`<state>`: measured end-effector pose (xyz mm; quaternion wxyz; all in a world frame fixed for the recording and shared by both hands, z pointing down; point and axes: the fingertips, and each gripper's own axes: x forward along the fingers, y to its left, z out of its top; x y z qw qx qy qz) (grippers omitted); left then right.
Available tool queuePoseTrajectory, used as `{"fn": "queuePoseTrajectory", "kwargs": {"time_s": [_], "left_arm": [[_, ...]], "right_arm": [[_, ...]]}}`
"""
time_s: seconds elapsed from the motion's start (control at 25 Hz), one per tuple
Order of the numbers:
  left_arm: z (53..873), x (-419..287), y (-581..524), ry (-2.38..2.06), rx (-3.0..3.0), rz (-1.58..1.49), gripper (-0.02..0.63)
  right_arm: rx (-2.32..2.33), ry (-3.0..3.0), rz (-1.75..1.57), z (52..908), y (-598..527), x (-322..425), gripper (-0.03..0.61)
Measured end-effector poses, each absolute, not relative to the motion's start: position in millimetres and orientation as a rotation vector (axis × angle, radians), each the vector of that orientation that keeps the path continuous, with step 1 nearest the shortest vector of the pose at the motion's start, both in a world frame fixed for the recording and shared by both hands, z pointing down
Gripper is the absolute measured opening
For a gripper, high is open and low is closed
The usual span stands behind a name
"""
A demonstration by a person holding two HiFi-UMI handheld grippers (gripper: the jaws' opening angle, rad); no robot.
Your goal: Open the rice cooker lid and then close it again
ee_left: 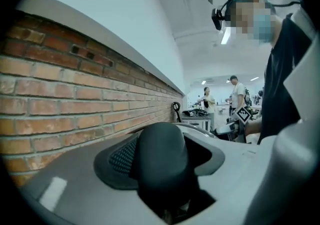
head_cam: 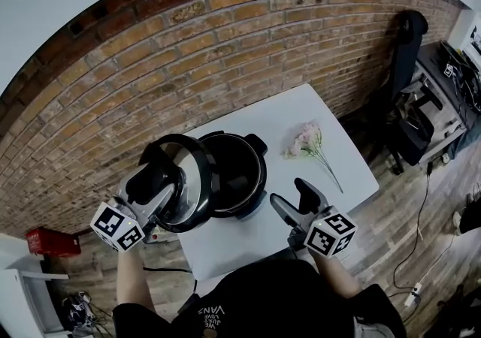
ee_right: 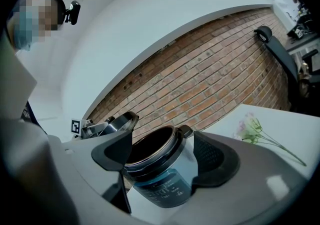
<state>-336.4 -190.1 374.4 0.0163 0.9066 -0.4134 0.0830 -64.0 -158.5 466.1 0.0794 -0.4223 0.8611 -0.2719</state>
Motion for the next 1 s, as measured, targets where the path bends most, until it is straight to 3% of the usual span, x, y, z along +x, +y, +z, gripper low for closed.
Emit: {"fn": "queuePoseTrajectory", "kwargs": {"time_s": [0.56, 1.0], "left_arm": [[411.8, -214.6, -232.7, -0.746, 3.017, 0.771, 0.279], [451.9, -183.3, -228.4, -0.425, 3.059, 1.072, 0.279]], "right_arm": [[-1.304, 2.517, -0.840, 475.1, -177.5, -16.3, 0.377], [-1.339, 2.473, -0.845, 482.0, -187.0, 4.5, 0.377]]}}
